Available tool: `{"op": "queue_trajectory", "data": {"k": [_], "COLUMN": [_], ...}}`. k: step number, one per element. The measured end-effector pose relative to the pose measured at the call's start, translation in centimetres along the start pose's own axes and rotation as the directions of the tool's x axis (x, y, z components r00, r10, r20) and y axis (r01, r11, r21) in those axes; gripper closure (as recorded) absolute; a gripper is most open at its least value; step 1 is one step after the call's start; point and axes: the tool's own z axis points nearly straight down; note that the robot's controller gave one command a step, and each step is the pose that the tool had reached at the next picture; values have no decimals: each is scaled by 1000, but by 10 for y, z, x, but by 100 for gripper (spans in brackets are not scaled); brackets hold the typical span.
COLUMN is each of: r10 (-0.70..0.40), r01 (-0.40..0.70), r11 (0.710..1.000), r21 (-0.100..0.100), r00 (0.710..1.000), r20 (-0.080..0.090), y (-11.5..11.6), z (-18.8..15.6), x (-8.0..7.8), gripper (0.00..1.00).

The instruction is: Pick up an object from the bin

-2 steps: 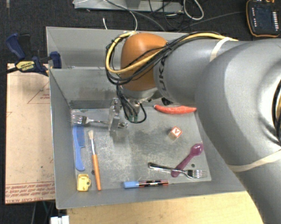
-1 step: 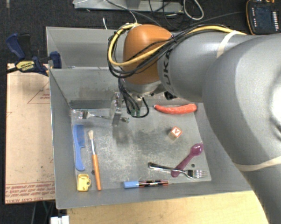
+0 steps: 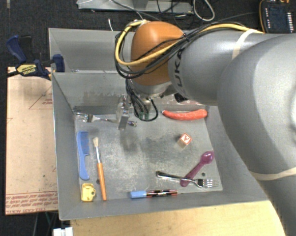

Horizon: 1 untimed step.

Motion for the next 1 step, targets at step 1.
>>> {"op": "queue_trajectory", "data": {"k": [1], "r10": [0], "r01": [0], "r11": [1000], "r21": [0], "r00": [1000], "r20": [-2], "y": [0], "z": [-13], "x": [1], "gripper": [100]}}
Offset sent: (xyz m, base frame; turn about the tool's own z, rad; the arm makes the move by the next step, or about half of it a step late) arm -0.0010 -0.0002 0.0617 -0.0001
